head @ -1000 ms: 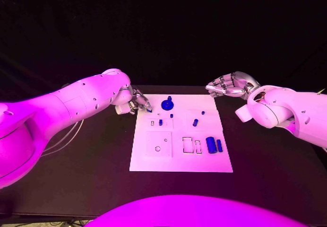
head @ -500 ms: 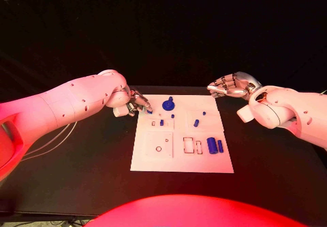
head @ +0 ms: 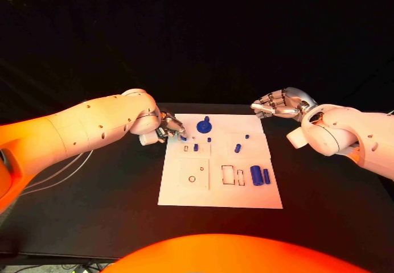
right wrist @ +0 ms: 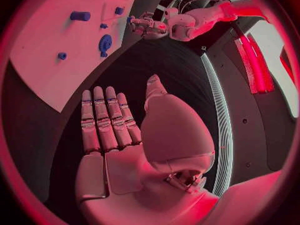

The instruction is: Assemble the parts on the task board

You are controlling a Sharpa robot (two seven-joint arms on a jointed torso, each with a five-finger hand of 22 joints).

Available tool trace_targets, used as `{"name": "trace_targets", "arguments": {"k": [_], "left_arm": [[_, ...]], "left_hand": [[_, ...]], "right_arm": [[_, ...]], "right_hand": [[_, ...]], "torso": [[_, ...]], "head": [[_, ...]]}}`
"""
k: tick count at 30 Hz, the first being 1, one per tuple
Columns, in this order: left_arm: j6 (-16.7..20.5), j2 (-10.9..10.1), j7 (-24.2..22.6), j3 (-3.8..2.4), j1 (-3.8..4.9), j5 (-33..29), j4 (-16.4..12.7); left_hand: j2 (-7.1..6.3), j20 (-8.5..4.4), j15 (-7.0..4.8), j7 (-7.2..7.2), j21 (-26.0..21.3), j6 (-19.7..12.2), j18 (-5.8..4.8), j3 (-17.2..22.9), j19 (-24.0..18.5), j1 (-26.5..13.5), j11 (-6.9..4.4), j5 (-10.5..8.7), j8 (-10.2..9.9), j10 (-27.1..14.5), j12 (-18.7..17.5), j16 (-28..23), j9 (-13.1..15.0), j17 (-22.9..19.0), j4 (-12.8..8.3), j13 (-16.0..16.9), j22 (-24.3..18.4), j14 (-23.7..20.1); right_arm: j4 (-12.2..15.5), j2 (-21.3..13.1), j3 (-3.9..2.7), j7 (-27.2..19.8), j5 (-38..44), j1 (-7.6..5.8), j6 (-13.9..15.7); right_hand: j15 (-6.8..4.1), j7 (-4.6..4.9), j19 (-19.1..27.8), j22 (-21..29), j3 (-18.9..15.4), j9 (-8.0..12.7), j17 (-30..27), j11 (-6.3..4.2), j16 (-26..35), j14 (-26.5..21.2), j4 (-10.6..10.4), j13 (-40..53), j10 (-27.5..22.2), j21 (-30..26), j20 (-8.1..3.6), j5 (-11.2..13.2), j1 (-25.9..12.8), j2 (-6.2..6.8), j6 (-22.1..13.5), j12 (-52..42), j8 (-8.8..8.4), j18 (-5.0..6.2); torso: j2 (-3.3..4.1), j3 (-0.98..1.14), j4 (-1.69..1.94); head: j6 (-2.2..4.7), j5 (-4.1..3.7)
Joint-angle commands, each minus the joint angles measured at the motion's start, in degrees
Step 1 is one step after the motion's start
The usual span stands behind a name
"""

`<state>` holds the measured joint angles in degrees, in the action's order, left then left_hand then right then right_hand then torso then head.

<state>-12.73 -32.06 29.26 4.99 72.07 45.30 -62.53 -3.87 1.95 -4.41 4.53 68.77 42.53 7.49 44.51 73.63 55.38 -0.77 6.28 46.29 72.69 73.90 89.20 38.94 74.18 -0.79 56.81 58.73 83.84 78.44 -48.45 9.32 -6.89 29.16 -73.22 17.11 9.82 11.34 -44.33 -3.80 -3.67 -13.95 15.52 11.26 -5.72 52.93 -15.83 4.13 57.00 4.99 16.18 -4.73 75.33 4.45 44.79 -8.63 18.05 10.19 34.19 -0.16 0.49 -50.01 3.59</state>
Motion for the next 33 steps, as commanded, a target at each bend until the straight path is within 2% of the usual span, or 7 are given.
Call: {"name": "trace_targets", "arguments": {"k": [1, 7, 18, 25, 33], "left_arm": [[0.38, 0.22, 0.07, 0.23, 0.03, 1.01, -0.48], [-0.12, 0.56, 0.4, 0.59, 0.02, 3.58, -1.13], [-2.37, 0.76, 0.78, 0.69, 0.02, 5.53, -1.91], [-3.55, 0.61, 0.97, 0.75, 0.01, 7.74, -2.81], [-2.93, 0.82, 1.06, 0.98, -0.09, 8.5, -2.88]], "left_hand": [[1.8, -0.31, -0.48, -2.69, 1.25, 6.55, -1.11, 7.37, 1.45, 0.13, -1.18, 3.77, 4.89, 4.01, 1.46, 0.8, 4.47, 15.82, -1.49, 1.52, 1.51, 6.16], [1.94, -0.48, -0.65, -3.05, 2.33, 7.71, -1.44, 6.89, 2.26, -0.36, -1.45, 3.82, 4.84, 4.85, 1.59, 0.8, 4.11, 15.82, -1.55, 2.02, 3.03, 6.16], [2.17, -0.63, -0.79, -3.32, 3.09, 8.64, -1.66, 6.45, 2.82, -0.57, -1.68, 4.06, 4.77, 5.75, 1.95, 0.8, 3.8, 15.82, -1.63, 2.98, 4.07, 6.16], [2.21, -0.69, -0.84, -3.42, 3.21, 8.87, -1.69, 6.4, 2.9, -0.55, -1.77, 4.51, 4.68, 5.95, 1.94, 0.8, 3.67, 15.82, -1.8, 3.07, 4.23, 6.16], [2.29, -0.71, -0.86, -3.44, 3.19, 8.95, -1.68, 6.39, 2.87, -0.56, -1.79, 4.76, 4.62, 5.94, 1.82, 0.8, 3.61, 15.82, -1.83, 2.9, 4.19, 6.16]], "right_arm": [[0.0, 0.03, 0.0, -0.08, -0.02, 0.07, -0.2], [-0.03, 0.04, 0.01, -0.07, -0.03, 0.15, -0.22], [-0.09, 0.06, 0.01, -0.05, -0.03, 0.21, -0.26], [-0.08, 0.02, 0.02, -0.06, -0.03, 0.24, -0.25], [-0.06, 0.04, 0.02, -0.09, -0.03, 0.26, -0.24]], "right_hand": [[-0.04, 2.8, -1.09, -0.38, 0.95, -0.74, -0.35, -0.05, -0.32, 0.33, -0.46, -0.45, 0.03, 0.89, 0.23, 0.44, -0.16, -0.72, 0.68, 0.79, -0.01, 0.23], [-0.04, 2.8, -1.09, -0.38, 0.95, -0.74, -0.35, -0.05, -0.32, 0.33, -0.46, -0.45, 0.03, 0.89, 0.23, 0.44, -0.16, -0.72, 0.68, 0.79, -0.01, 0.23], [-0.03, 2.8, -1.1, -0.35, 0.93, -0.74, -0.44, -0.06, -0.29, 0.33, -0.42, -0.45, 0.05, 0.85, 0.23, 0.43, -0.15, -0.8, 0.71, 0.79, -0.03, 0.23], [-0.03, 2.8, -1.1, -0.35, 0.93, -0.74, -0.44, -0.06, -0.29, 0.33, -0.42, -0.45, 0.05, 0.85, 0.23, 0.43, -0.15, -0.8, 0.71, 0.79, -0.03, 0.23], [-0.03, 2.8, -1.1, -0.35, 0.93, -0.74, -0.44, -0.06, -0.29, 0.33, -0.42, -0.45, 0.05, 0.85, 0.23, 0.43, -0.15, -0.8, 0.71, 0.79, -0.03, 0.23]], "torso": [[0.11, -0.02, -0.05], [0.13, 0.01, -0.12], [0.13, 0.09, -0.11], [0.12, 0.08, -0.06], [0.14, 0.03, -0.1]], "head": [[0.01, 0.07], [0.01, 0.17], [0.01, 0.06], [0.01, 0.03], [0.01, 0.09]]}}
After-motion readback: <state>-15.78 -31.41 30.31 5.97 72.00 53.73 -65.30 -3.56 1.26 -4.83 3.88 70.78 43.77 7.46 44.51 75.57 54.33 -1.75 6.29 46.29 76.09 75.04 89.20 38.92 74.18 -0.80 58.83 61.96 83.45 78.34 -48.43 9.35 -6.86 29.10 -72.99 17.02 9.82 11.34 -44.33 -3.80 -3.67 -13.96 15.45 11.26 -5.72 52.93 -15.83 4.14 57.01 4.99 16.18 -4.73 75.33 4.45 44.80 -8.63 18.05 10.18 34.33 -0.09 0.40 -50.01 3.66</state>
